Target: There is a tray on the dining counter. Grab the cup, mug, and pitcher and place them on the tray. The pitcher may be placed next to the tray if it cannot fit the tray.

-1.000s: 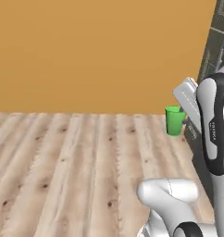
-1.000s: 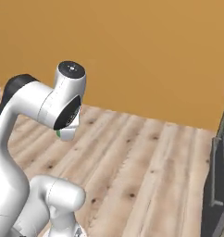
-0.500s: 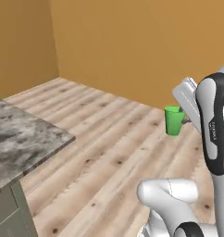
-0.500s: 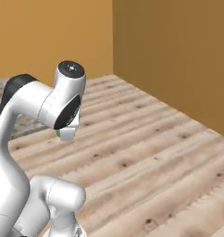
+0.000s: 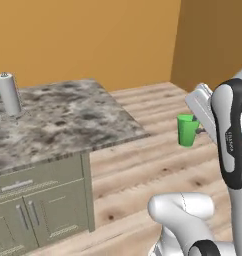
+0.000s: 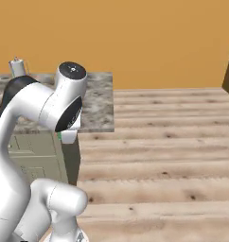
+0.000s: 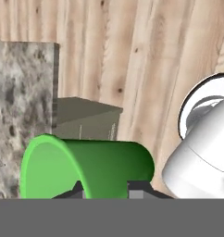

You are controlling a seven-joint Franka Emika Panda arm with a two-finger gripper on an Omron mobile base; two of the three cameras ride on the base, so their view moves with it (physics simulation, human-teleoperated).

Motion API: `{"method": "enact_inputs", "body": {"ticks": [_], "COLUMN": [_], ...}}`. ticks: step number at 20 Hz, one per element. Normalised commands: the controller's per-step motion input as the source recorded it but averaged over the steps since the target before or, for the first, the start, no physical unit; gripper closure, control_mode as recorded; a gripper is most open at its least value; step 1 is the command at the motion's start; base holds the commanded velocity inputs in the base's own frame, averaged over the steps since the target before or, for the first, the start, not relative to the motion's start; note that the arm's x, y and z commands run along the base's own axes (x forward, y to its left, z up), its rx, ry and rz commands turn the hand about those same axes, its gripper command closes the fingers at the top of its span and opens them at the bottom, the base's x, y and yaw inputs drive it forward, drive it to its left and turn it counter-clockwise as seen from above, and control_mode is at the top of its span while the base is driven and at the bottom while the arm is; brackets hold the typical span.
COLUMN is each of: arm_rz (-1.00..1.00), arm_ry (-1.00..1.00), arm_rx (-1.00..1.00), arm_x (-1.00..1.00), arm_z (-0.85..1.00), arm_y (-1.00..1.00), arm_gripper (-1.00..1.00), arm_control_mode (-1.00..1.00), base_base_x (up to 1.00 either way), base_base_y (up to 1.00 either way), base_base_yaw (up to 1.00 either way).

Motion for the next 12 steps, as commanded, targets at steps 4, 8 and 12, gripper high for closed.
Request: {"method": "enact_inputs", "body": {"ticks": [4,8,12], "arm_rz": [0.0,0.0,0.0], "arm_ry": [0.0,0.0,0.0], "arm_rx": [0.0,0.0,0.0], "arm_x": [0.0,0.0,0.0], "arm_z": [0.0,0.0,0.0], "arm_y": [0.0,0.0,0.0], "arm_gripper": [1.0,1.0,1.0], "arm_control_mode": [1.0,1.0,1.0], "base_base_x": [0.26,0.53,0.68], "base_base_y": [-0.31,-0.54,-0.97], "base_base_yaw": [0.67,0.32,0.0]}}
